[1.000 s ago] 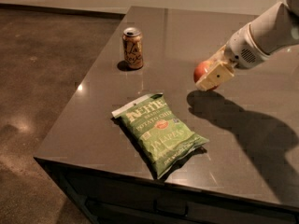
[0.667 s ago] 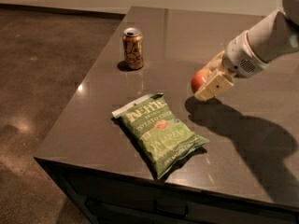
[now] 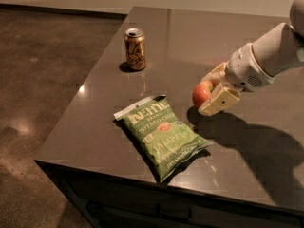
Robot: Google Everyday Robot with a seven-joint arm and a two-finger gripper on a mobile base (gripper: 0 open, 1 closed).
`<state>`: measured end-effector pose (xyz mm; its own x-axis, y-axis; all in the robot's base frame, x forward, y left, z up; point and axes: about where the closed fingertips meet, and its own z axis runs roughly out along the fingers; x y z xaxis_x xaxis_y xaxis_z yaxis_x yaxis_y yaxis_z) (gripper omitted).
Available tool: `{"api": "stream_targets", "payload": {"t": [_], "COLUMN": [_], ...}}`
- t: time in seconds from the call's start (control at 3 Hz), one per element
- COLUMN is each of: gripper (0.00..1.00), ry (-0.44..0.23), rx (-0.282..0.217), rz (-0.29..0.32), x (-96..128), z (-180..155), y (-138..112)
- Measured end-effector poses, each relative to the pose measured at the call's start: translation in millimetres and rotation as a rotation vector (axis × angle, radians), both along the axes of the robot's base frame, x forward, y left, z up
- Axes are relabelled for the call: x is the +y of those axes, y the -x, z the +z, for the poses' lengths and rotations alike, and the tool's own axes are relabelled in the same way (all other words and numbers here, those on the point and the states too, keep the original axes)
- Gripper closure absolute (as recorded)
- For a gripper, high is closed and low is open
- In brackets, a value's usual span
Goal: Move apple near green jalapeno chip bag
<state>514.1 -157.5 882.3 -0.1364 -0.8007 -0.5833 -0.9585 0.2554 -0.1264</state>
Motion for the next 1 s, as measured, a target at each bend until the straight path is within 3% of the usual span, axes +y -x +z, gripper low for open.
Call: {"api": "stream_targets", "payload": {"t": [0.33,0.67,1.0], "gripper": [0.13,0.0,0.0], "ry": [-0.01,-0.02,-0.02], "rx": [-0.002,-0.001,-0.001], "rz": [0.066,0.124,0.128], "x": [13.9,28.4,29.3], "z": [-4.3,-6.9,-6.9], "y": [10.2,17.2,17.5]}}
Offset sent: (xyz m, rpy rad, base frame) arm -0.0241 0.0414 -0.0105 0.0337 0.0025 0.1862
